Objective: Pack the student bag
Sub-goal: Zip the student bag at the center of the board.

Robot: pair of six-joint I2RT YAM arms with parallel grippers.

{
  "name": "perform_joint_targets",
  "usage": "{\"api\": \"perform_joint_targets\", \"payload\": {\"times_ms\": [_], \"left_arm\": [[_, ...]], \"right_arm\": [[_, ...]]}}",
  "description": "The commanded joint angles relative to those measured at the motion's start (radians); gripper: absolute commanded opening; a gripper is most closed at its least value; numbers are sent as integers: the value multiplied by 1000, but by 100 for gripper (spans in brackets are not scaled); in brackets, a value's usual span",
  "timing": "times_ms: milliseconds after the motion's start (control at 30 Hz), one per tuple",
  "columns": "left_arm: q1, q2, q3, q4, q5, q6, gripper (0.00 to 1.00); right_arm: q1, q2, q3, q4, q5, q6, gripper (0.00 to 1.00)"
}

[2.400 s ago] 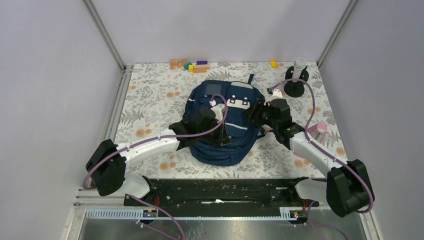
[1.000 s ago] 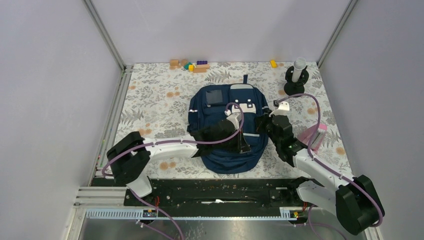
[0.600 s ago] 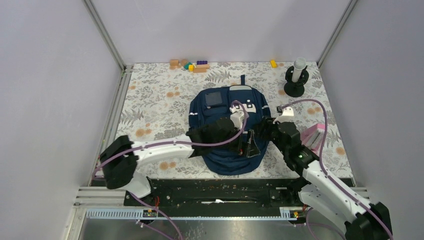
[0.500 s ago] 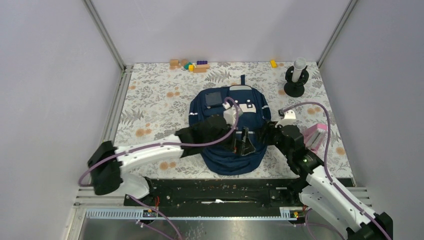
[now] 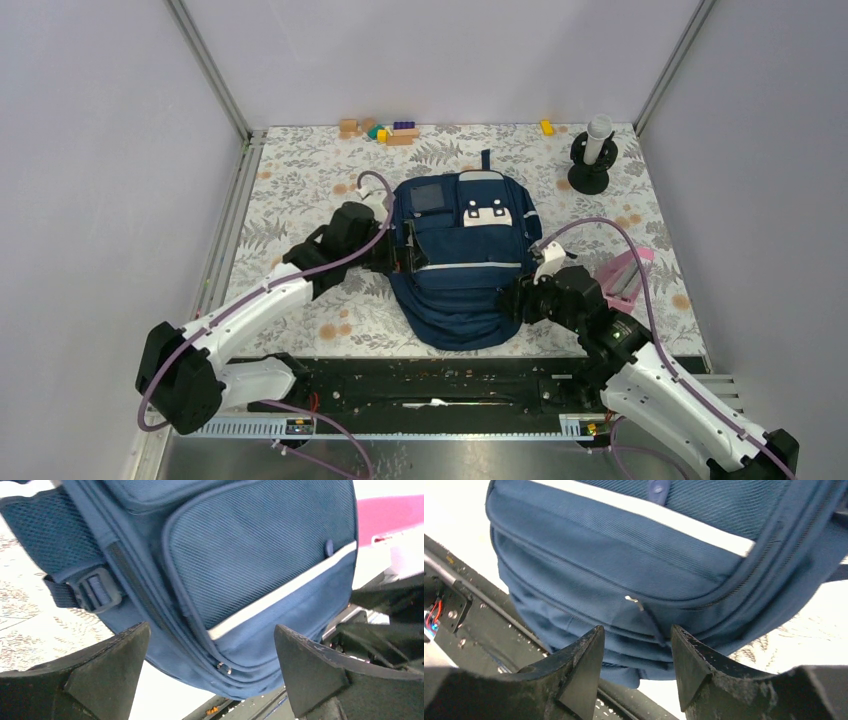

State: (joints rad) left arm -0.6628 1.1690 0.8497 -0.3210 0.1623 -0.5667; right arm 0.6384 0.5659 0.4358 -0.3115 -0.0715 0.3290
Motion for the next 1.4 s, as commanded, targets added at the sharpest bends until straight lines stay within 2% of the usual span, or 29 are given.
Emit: {"api": "perform_joint_targets", "payload": {"times_ms": [0, 167, 267, 400, 467, 533, 667, 800, 1167, 1367], "left_arm": [[87, 24, -10, 76, 101, 15, 99], [108, 102, 13, 121, 184, 13, 95], [108, 149, 33, 95, 153, 37, 93], [111, 188, 27, 98, 160, 43, 85], [111, 205, 18, 125, 194, 30, 74], [111, 228, 12, 148, 222, 15, 59], [112, 266, 16, 142, 214, 25, 20], [126, 295, 32, 106, 205, 57, 2], [201, 331, 51, 78, 108, 92, 0], [244, 345, 45, 91, 61, 97, 0]], "right_arm": [[68, -10, -8, 44, -2, -16, 58], [87, 44, -11, 85, 90, -18, 57], [89, 71, -29, 124, 142, -27, 53], [87, 111, -37, 152, 184, -31, 38], [88, 128, -40, 165, 194, -31, 29], [88, 141, -39, 171, 216, -23, 19], [89, 133, -33, 145, 307, -2, 0], [87, 105, -47, 126, 410, 33, 0], [84, 112, -60, 50, 563, 151, 0], [24, 150, -39, 87, 526, 123, 0]]}}
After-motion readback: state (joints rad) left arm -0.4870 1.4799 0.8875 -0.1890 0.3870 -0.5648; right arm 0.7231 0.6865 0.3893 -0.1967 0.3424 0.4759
